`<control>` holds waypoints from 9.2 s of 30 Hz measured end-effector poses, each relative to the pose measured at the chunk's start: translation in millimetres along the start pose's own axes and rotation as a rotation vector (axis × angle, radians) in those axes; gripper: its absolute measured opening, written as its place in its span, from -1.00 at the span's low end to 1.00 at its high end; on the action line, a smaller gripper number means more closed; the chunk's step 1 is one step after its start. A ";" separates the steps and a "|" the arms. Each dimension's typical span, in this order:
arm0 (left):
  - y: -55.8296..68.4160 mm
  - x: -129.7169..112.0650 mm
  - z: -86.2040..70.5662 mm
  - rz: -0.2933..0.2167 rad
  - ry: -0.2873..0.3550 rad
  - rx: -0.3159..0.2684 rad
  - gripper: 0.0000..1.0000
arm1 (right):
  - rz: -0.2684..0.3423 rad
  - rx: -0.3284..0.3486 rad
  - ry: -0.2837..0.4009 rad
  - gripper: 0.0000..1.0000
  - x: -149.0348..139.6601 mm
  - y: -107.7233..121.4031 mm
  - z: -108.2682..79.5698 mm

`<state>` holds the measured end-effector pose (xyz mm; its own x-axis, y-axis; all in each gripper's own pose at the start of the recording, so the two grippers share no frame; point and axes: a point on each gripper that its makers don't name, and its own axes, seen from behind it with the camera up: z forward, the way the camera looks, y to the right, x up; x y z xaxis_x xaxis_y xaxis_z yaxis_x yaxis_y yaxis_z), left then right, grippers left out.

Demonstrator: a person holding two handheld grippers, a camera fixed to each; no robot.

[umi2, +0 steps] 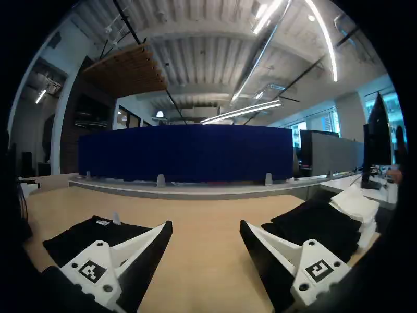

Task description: Fold towel

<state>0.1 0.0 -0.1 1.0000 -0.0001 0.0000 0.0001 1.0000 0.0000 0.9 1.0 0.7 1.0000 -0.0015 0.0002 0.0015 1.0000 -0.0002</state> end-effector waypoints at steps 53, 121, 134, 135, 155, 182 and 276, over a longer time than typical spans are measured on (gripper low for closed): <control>24.3 202.9 -13.1 0.026 -0.045 -0.136 0.86 | -0.110 0.126 -0.067 1.00 203.8 -56.0 -16.3; 137.0 -27.1 -84.7 0.253 -0.612 -0.665 0.88 | -0.341 0.614 -0.739 1.00 -36.7 -110.0 -104.5; 140.0 -82.2 -85.1 0.280 -0.692 -0.675 0.87 | -0.307 0.610 -0.798 1.00 -85.0 -106.0 -104.5; 140.4 -85.8 -85.8 0.283 -0.699 -0.677 0.87 | -0.308 0.609 -0.802 1.00 -87.8 -105.5 -104.5; 145.8 -130.6 -92.4 0.290 -0.803 -0.690 0.79 | -0.336 0.625 -0.846 0.98 -123.3 -103.9 -112.9; 142.6 -132.7 -86.0 0.297 -0.832 -0.638 -0.29 | -0.286 0.635 -0.870 -0.11 -131.6 -104.9 -117.8; 131.5 7.1 -77.2 0.059 -0.779 -0.487 -0.91 | -0.265 0.636 -0.760 -0.77 9.3 -116.0 -103.7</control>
<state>7.2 131.5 -77.3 0.7161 0.2273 0.6600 0.1261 0.8878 -0.4426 10.1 -115.1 -103.0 0.7029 -0.4430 0.5565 0.0012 0.7831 0.6219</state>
